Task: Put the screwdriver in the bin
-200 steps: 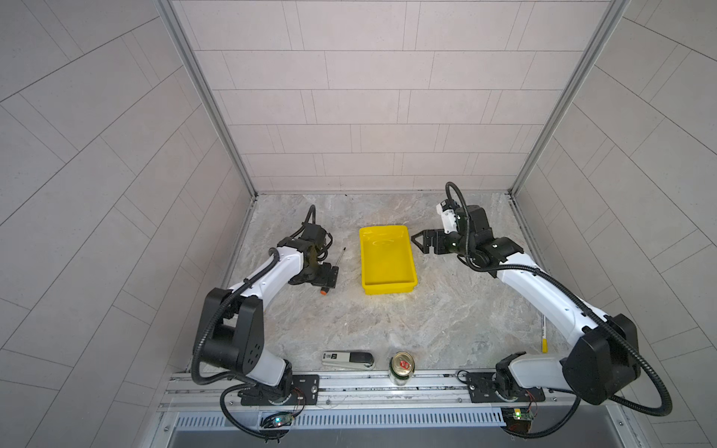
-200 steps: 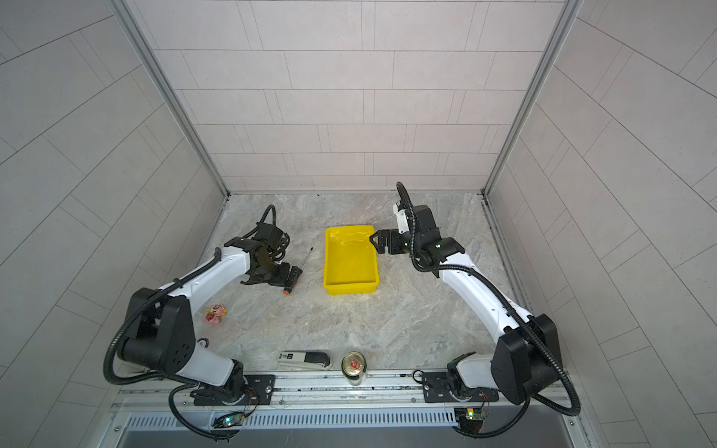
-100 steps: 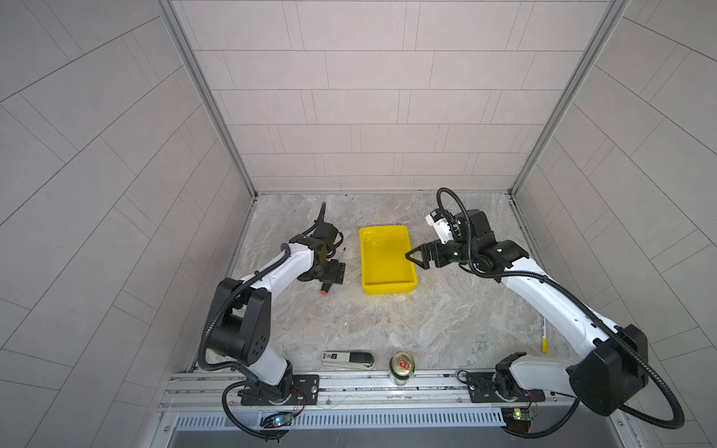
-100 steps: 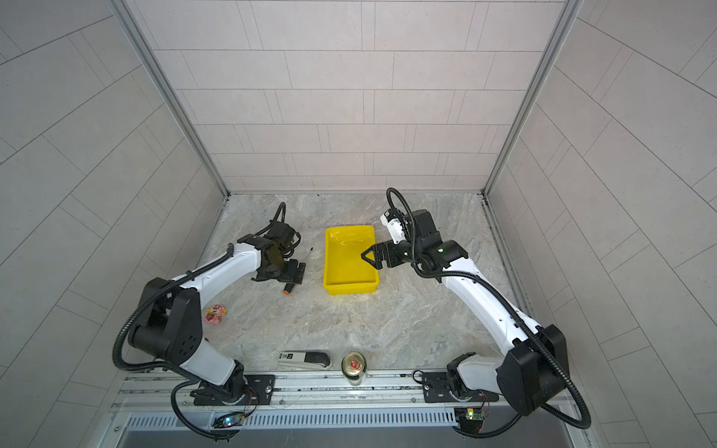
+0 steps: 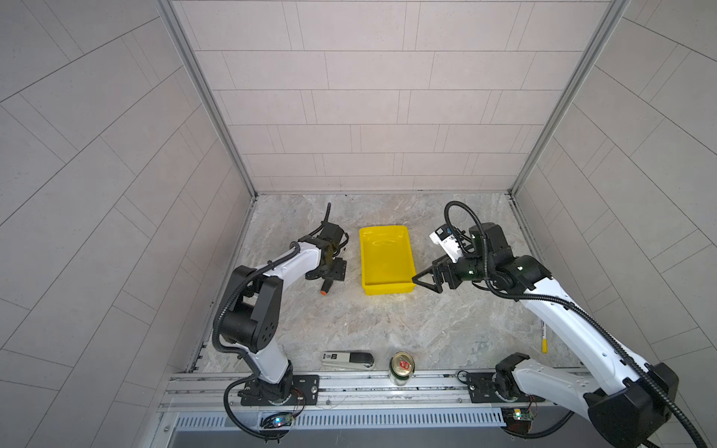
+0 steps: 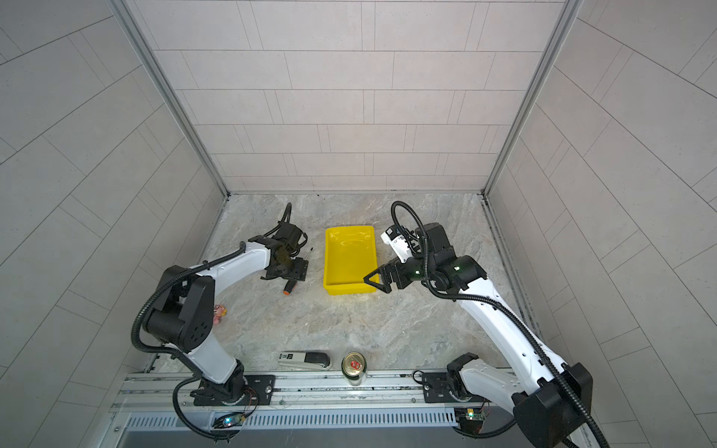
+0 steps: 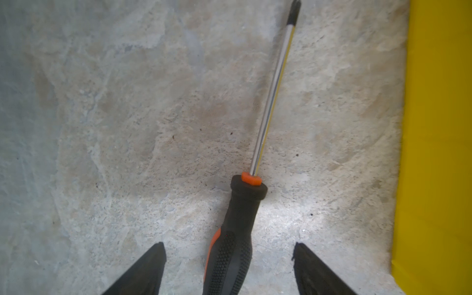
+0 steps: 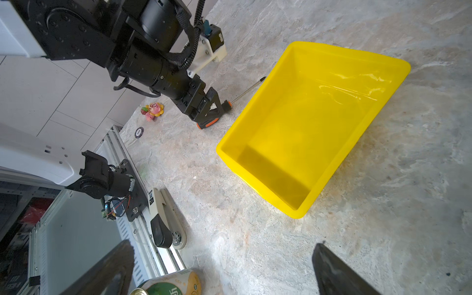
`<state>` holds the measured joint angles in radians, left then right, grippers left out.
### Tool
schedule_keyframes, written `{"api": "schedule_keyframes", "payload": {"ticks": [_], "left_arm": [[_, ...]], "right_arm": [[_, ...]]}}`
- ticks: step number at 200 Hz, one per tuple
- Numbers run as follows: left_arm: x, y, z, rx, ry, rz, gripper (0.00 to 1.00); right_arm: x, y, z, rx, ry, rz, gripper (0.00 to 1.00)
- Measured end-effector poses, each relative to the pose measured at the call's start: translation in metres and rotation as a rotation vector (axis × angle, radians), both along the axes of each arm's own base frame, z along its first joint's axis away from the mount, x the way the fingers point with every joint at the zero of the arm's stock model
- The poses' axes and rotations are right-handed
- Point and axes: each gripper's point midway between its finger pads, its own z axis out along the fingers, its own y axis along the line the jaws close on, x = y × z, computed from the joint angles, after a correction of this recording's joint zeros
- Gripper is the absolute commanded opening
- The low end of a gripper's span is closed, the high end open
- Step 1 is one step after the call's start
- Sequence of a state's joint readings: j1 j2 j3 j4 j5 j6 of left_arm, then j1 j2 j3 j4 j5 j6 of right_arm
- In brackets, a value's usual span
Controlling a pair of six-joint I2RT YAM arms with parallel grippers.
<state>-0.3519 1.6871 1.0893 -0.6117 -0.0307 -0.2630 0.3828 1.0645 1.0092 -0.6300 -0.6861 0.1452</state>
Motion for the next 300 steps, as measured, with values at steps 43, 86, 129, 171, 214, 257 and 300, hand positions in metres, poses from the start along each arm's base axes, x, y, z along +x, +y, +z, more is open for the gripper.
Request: {"api": "schedule_keyframes", "payload": {"ticks": [43, 86, 129, 171, 214, 257, 300], "left_arm": [[0.006, -0.002, -0.003, -0.006, -0.022, 0.001, 0.76], [-0.005, 0.002, -0.016, 0.001, 0.002, 0.011, 0.76], [-0.02, 0.006, -0.024, 0.001, 0.025, 0.015, 0.75], [-0.022, 0.001, -0.025, -0.008, 0.013, 0.001, 0.75], [-0.016, -0.003, -0.023, -0.014, -0.014, -0.005, 0.73], [-0.016, -0.001, -0.026, -0.006, -0.021, -0.002, 0.71], [-0.022, 0.001, -0.031, -0.001, -0.006, 0.01, 0.69]], "right_arm": [[-0.005, -0.02, 0.001, -0.034, -0.023, -0.077, 1.0], [0.001, -0.036, -0.001, -0.054, -0.011, -0.169, 1.0], [0.003, -0.039, -0.003, -0.052, 0.009, -0.209, 1.0], [-0.003, -0.047, -0.009, -0.05, 0.022, -0.26, 1.0], [-0.006, -0.052, -0.004, -0.038, 0.009, -0.298, 1.0], [-0.009, -0.057, -0.003, -0.041, 0.008, -0.325, 1.0], [-0.011, -0.06, -0.003, -0.049, 0.007, -0.34, 1.0]]}}
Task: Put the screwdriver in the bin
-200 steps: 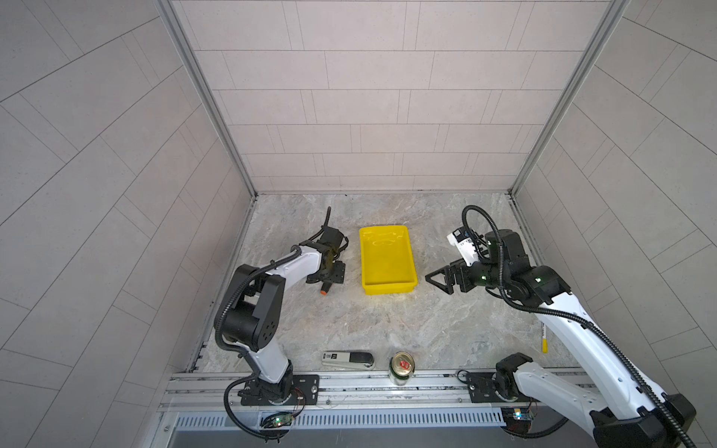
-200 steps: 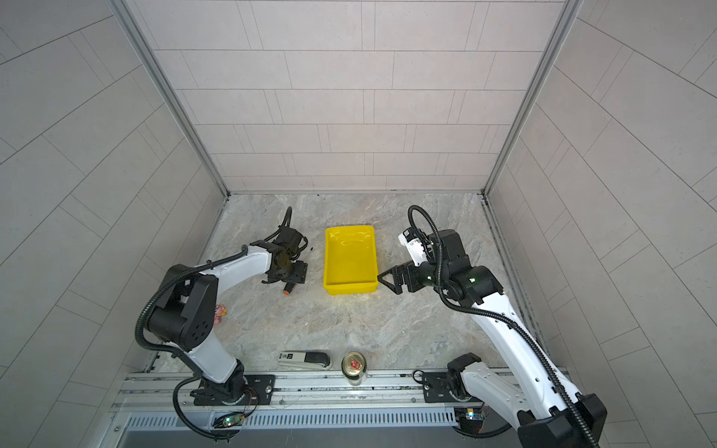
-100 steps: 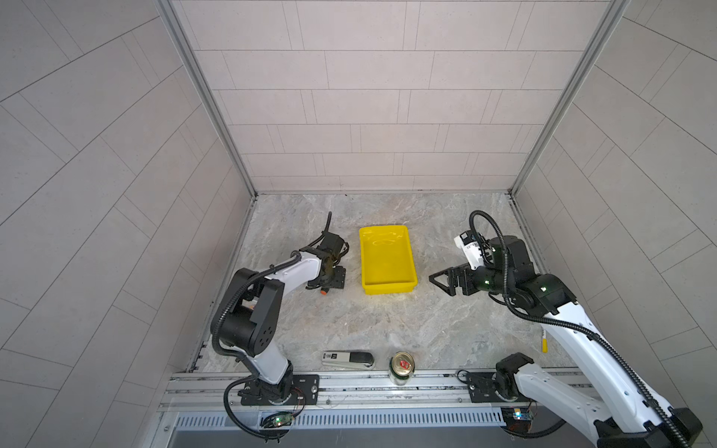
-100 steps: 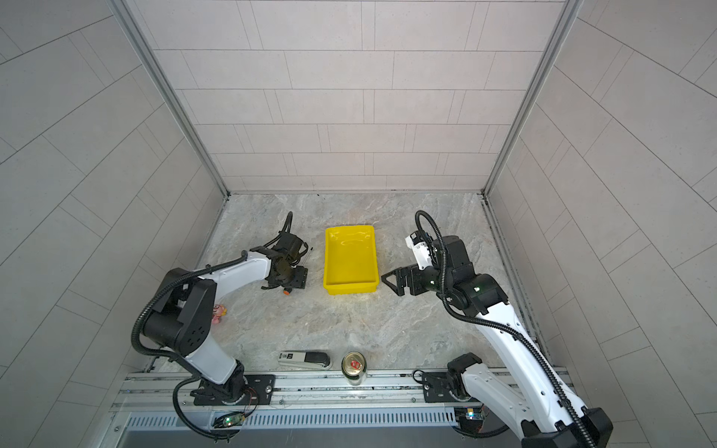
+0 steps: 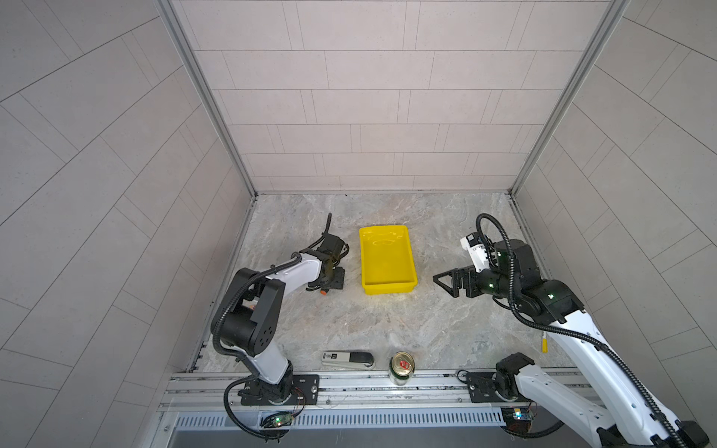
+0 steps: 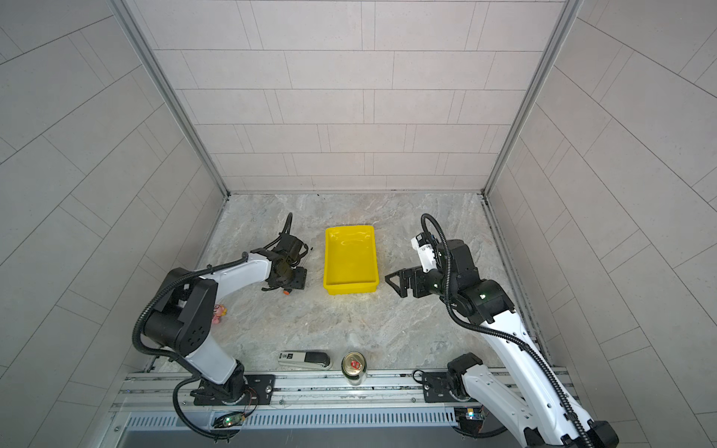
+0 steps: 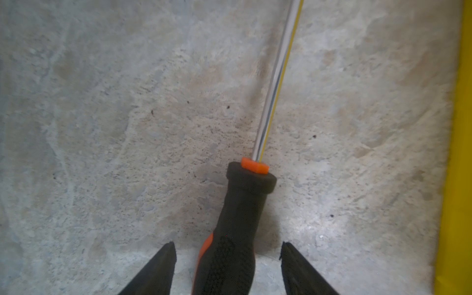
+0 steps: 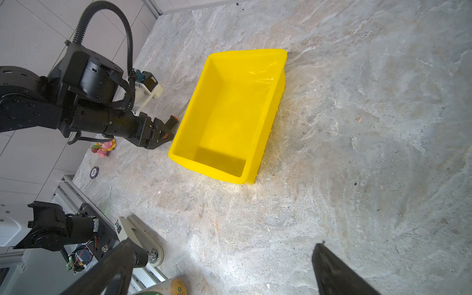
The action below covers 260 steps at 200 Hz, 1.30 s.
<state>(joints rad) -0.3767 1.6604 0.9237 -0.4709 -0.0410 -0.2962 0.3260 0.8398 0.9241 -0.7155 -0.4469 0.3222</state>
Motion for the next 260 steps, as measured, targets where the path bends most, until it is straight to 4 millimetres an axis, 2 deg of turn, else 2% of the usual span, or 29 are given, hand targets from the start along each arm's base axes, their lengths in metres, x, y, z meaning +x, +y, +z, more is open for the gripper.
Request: {"api": "schedule_keyframes", "payload": {"ticks": [87, 134, 163, 187, 201, 223, 260], "left_arm": [[-0.002, -0.004, -0.003, -0.012, 0.021, -0.007, 0.56], [0.0, -0.008, 0.002, -0.022, 0.025, -0.01, 0.43], [0.002, -0.012, 0.006, -0.031, 0.023, -0.014, 0.3], [0.001, -0.013, 0.008, -0.03, 0.034, -0.02, 0.29], [0.0, -0.014, 0.008, -0.03, 0.036, -0.025, 0.37], [-0.002, -0.015, 0.004, -0.025, 0.052, -0.028, 0.37], [-0.005, -0.015, -0.005, -0.011, 0.084, -0.029, 0.44]], "right_arm": [[-0.007, -0.011, -0.001, -0.036, -0.006, -0.035, 1.0], [-0.009, -0.017, -0.001, -0.059, -0.015, -0.052, 1.0], [-0.011, -0.02, -0.005, -0.081, -0.004, -0.056, 1.0], [-0.013, -0.021, -0.007, -0.087, 0.003, -0.055, 1.0], [-0.014, -0.023, -0.006, -0.091, 0.0, -0.059, 1.0], [-0.016, -0.025, -0.004, -0.093, -0.011, -0.066, 1.0], [-0.021, -0.031, -0.001, -0.104, -0.029, -0.083, 1.0]]}}
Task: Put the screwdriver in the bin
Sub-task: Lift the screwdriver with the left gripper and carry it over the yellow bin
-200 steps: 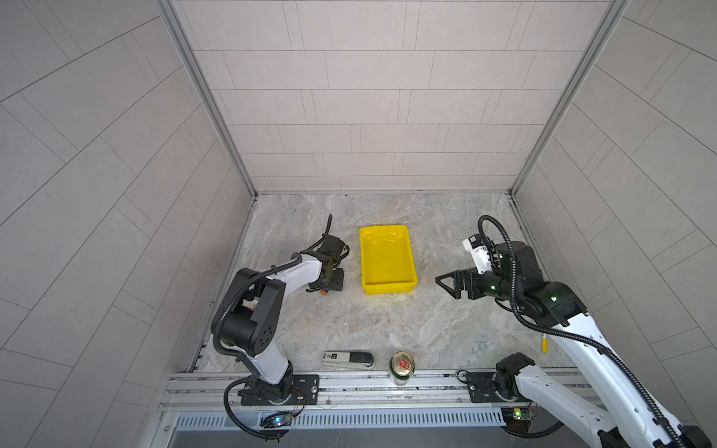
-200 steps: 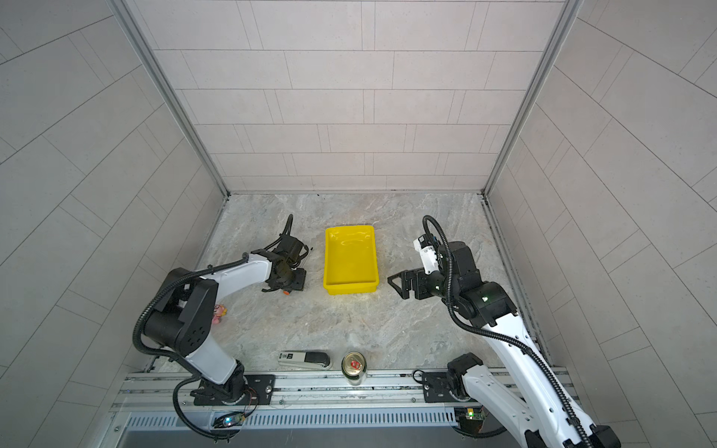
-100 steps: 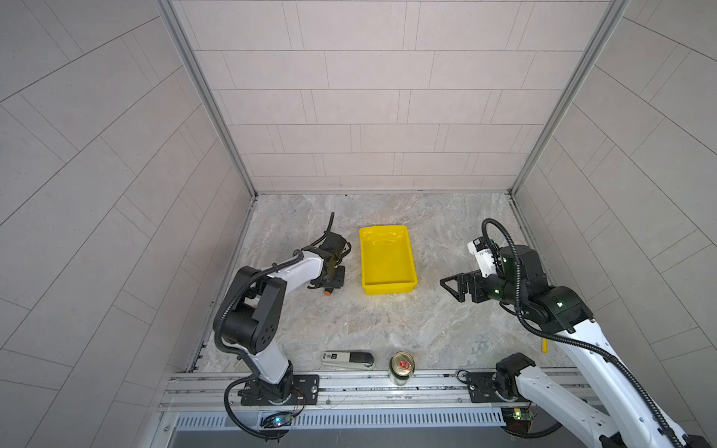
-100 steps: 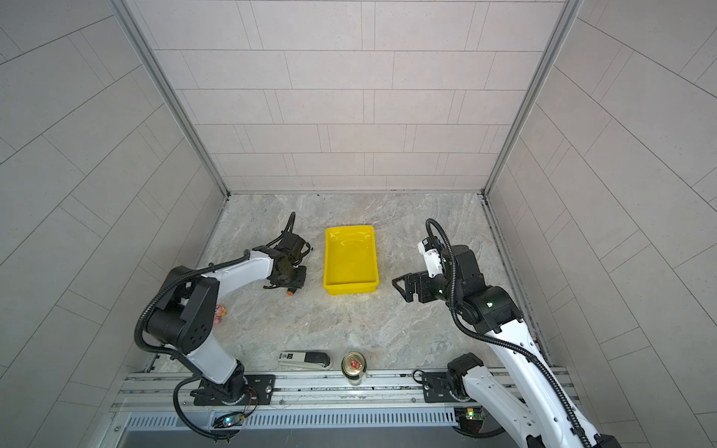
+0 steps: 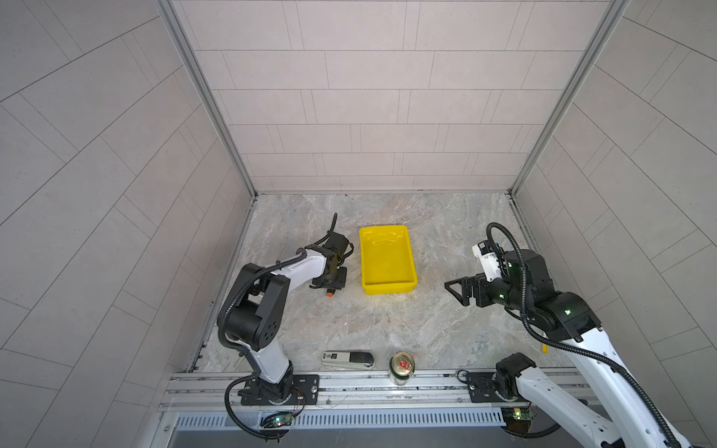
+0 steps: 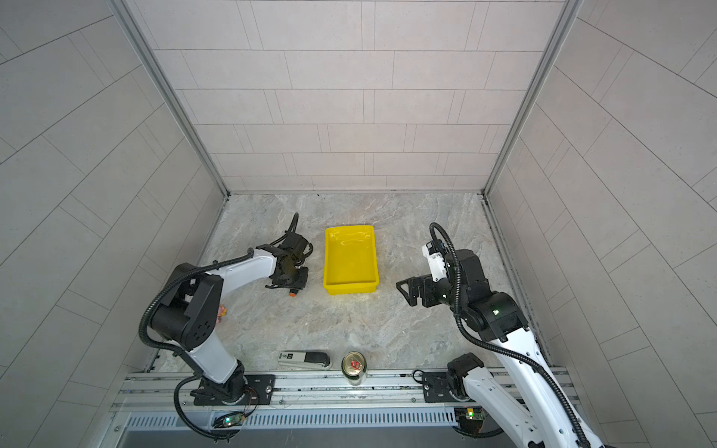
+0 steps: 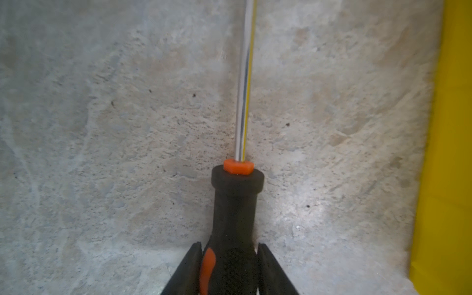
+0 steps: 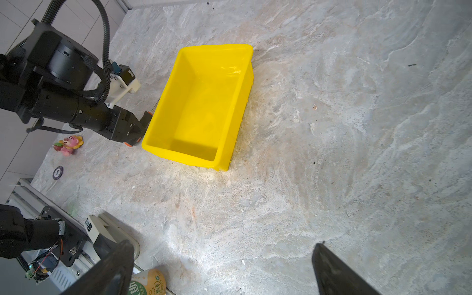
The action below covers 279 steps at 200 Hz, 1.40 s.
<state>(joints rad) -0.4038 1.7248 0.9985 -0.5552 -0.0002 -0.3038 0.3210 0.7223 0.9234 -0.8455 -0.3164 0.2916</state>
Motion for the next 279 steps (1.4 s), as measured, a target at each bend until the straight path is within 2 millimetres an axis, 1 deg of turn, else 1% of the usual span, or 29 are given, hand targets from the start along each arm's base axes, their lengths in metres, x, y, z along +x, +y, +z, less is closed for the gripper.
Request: {"api": "schedule_keyframes", "payload": {"ticks": [6, 38, 63, 112, 135, 145, 165, 187, 227, 241, 279], "left_arm": [[-0.001, 0.0, -0.002, 0.005, 0.01, 0.0, 0.44], [0.002, -0.006, -0.002, 0.007, 0.017, -0.007, 0.44], [0.001, -0.009, -0.002, 0.017, 0.026, -0.006, 0.34], [-0.007, -0.009, -0.001, 0.047, 0.056, -0.02, 0.08], [-0.009, -0.009, 0.0, 0.053, 0.067, -0.017, 0.04], [-0.011, -0.008, 0.001, 0.058, 0.078, -0.017, 0.0], [-0.013, -0.007, 0.005, 0.063, 0.087, -0.017, 0.0], [-0.011, -0.008, 0.02, 0.056, 0.071, -0.018, 0.0], [-0.001, -0.011, 0.07, 0.019, -0.04, -0.015, 0.0], [0.002, -0.012, 0.084, 0.006, -0.068, -0.014, 0.0], [0.002, -0.02, 0.107, -0.041, -0.1, -0.035, 0.0]], "right_arm": [[-0.001, -0.001, 0.0, -0.001, -0.003, -0.003, 1.0], [-0.005, -0.005, -0.001, -0.013, -0.001, -0.011, 1.0], [-0.007, -0.007, -0.002, -0.019, 0.002, -0.015, 1.0], [-0.011, -0.013, -0.002, -0.039, -0.006, -0.033, 0.99], [-0.013, -0.016, -0.003, -0.053, -0.005, -0.038, 1.0], [-0.014, -0.017, -0.004, -0.058, -0.003, -0.037, 1.0], [-0.016, -0.018, -0.005, -0.068, 0.003, -0.037, 1.0], [-0.016, -0.019, -0.007, -0.072, 0.007, -0.038, 1.0], [-0.014, -0.019, -0.009, -0.076, 0.019, -0.039, 1.0], [-0.014, -0.019, -0.009, -0.076, 0.02, -0.039, 1.0], [-0.014, -0.019, -0.008, -0.074, 0.018, -0.041, 1.0]]}}
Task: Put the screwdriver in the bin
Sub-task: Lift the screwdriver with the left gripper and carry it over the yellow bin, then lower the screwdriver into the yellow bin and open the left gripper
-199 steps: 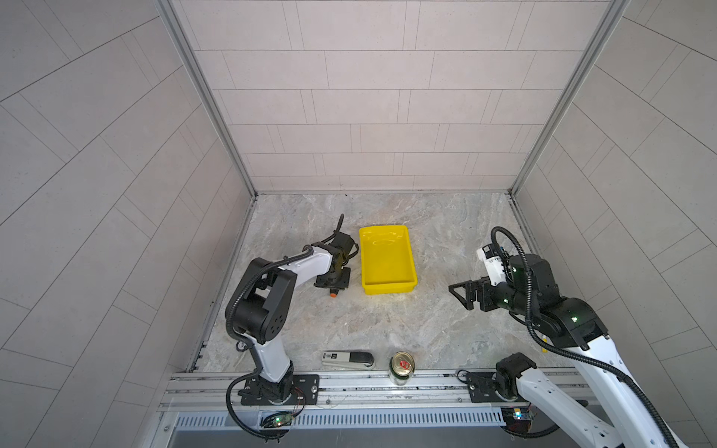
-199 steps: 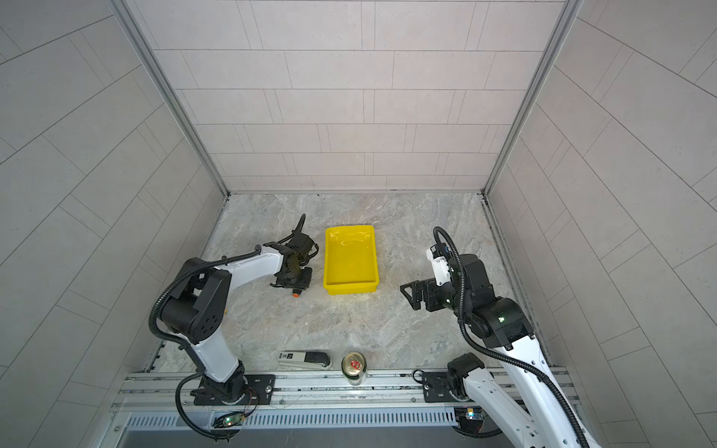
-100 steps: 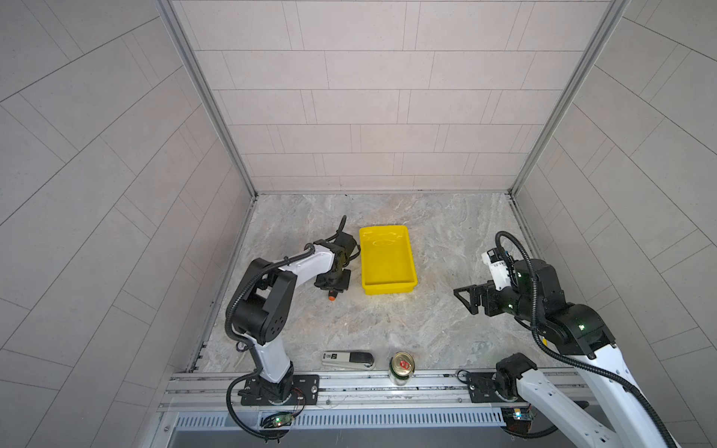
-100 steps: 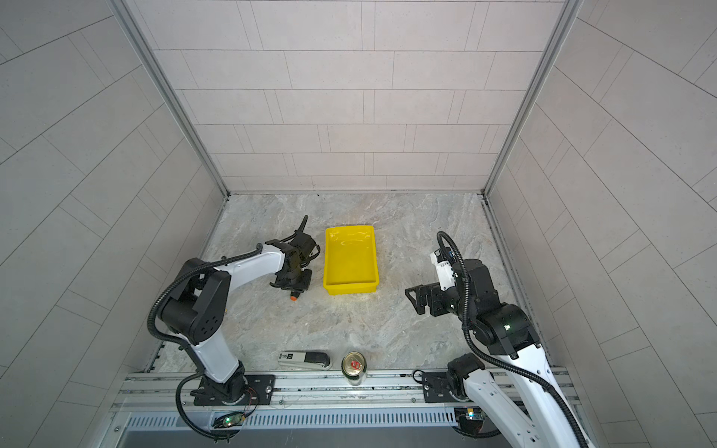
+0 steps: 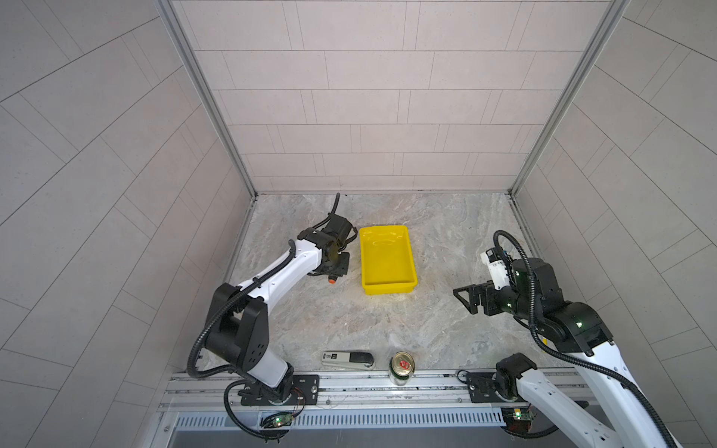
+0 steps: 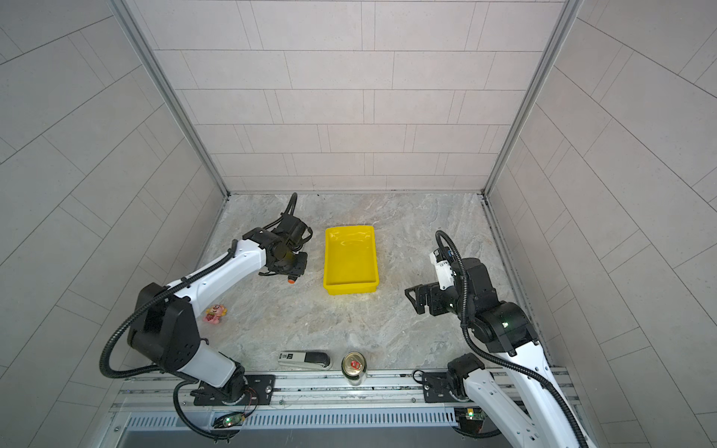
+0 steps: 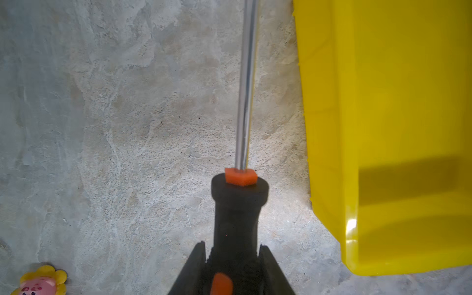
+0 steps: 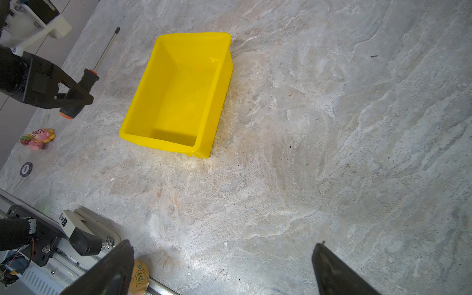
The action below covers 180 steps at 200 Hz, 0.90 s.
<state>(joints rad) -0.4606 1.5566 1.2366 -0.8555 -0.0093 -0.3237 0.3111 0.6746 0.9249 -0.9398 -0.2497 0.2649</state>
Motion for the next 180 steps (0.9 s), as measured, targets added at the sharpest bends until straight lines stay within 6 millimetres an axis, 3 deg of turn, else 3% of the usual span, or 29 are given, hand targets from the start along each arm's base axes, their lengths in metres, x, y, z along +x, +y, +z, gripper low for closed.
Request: {"api": "schedule_keyframes", "payload": {"ticks": [46, 67, 92, 128, 180], "left_arm": [[-0.001, -0.051, 0.037, -0.061, -0.072, -0.14, 0.0], [-0.002, -0.074, 0.043, -0.091, -0.096, -0.192, 0.0], [-0.001, -0.103, 0.03, -0.16, -0.063, -0.237, 0.0], [0.007, -0.126, 0.001, -0.159, -0.007, -0.247, 0.0], [0.017, -0.148, -0.004, -0.132, -0.022, -0.257, 0.0]], "right_arm": [[0.001, 0.0, 0.011, 0.012, -0.024, -0.004, 1.0], [0.001, 0.0, 0.013, 0.014, -0.031, -0.004, 1.0], [0.001, 0.0, 0.013, 0.018, -0.026, -0.009, 1.0], [-0.001, -0.001, 0.013, 0.021, -0.025, -0.012, 1.0], [-0.001, -0.001, 0.015, 0.028, -0.027, -0.022, 1.0]]}}
